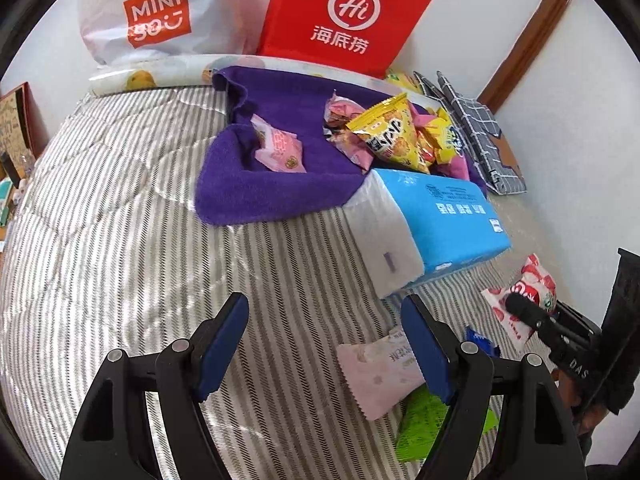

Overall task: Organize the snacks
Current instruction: 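Grasp the red-and-white packet with the right tool while the left tool reaches toward the pale pink packet, then close the left tool on the pale pink packet and lift it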

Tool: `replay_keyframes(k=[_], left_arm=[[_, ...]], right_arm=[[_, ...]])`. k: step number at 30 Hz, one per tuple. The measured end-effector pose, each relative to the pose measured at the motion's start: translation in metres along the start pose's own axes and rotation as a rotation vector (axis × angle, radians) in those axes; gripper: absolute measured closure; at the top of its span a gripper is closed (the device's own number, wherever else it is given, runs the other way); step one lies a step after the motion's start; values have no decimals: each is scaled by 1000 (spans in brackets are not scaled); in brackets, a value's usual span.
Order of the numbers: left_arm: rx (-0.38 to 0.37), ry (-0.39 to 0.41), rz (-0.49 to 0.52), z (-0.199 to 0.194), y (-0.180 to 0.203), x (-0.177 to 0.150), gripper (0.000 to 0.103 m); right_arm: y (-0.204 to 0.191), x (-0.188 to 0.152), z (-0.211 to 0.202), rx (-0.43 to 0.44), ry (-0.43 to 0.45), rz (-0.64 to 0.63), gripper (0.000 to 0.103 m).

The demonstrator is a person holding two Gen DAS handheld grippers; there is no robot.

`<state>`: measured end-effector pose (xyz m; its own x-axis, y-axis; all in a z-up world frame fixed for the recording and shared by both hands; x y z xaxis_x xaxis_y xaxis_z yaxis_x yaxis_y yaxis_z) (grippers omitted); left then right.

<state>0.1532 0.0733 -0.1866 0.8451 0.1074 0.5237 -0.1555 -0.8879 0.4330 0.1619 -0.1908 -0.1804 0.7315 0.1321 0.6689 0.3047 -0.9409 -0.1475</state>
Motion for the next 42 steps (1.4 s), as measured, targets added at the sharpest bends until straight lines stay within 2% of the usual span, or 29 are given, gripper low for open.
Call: replay_keyframes(k=[7,18,42], left_arm=[[-38,-16,8,6,7,-5,25],[-52,-37,4,12,13,-7,25],[-106,-79,-11,30,23,-13,25]], right_arm=[[18,-3,1,-24,-6,34,78],[41,-2,-7,-74,15,70,78],[48,-5,-2,-103,0,76,78]])
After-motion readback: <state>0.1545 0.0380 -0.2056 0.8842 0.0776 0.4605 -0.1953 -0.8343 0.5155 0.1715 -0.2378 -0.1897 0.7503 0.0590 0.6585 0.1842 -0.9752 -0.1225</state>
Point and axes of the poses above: each gripper's, at about its wrist camera, not at the fingertips, and z roughly the way its jaws point, y to its right, x to its top, the point moved 4 cm from there along z, roughly the way its jaws point, and after that the axes turned 8 degrees about -x, right-handed, at the moved point
